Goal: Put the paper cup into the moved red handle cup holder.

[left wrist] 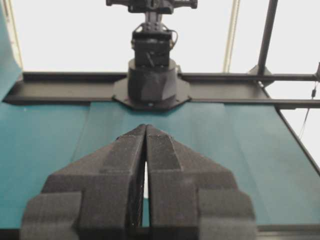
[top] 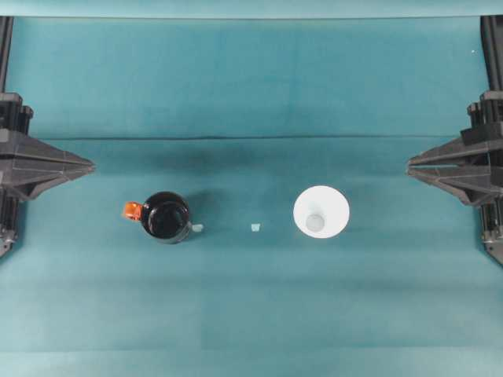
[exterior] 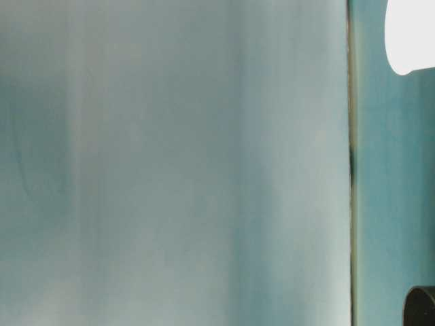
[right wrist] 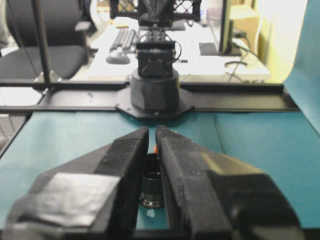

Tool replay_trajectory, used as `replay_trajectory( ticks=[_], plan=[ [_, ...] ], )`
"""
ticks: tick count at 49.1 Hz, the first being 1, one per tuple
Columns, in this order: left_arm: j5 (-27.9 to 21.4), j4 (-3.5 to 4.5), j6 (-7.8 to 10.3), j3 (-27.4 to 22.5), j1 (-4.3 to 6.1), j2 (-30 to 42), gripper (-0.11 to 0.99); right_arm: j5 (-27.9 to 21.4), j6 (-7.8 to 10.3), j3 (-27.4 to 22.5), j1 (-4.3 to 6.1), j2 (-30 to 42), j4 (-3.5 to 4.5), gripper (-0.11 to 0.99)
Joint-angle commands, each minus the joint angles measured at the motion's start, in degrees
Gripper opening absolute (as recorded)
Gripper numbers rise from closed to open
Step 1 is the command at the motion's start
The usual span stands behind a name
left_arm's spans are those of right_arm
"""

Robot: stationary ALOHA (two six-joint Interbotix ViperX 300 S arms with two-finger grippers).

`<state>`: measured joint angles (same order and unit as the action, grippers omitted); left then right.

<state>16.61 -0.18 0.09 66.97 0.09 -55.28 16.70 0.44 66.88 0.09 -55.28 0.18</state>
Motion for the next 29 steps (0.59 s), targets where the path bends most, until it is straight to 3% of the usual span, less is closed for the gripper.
replay_trajectory(
  ticks=[1, 5, 8, 14, 18, 29],
  plan=[
    [-3.78, -0.62, -0.97, -2.46, 0.88, 1.76, 0.02, 0.35, 0.53, -0.79, -0.88, 0.44, -0.53, 0.00],
    [-10.11, -0.62, -1.67, -4.66, 1.32, 3.52, 0.02, -1.32, 1.58, -1.32, -2.02, 0.70, -1.93, 0.01],
    [-15.38, -0.62, -1.93, -6.59, 1.67, 5.19, 0.02, -3.43, 3.43, -1.67, -2.46, 0.70, -2.29, -0.05],
    [-25.40, -0.62, -1.76, -10.20, 2.02, 8.61, 0.02, -8.61, 7.29, -2.20, -2.99, 0.70, -2.29, -0.09],
    [-31.82, -0.62, -1.41, -12.04, 1.93, 11.69, 0.02, -11.43, 8.96, -2.37, -3.08, 0.70, -2.29, -0.09],
    [-41.40, -0.70, -1.49, -14.94, 2.02, 20.57, 0.02, -14.33, 9.84, -2.64, -3.08, 0.70, -2.29, -0.09]
  ],
)
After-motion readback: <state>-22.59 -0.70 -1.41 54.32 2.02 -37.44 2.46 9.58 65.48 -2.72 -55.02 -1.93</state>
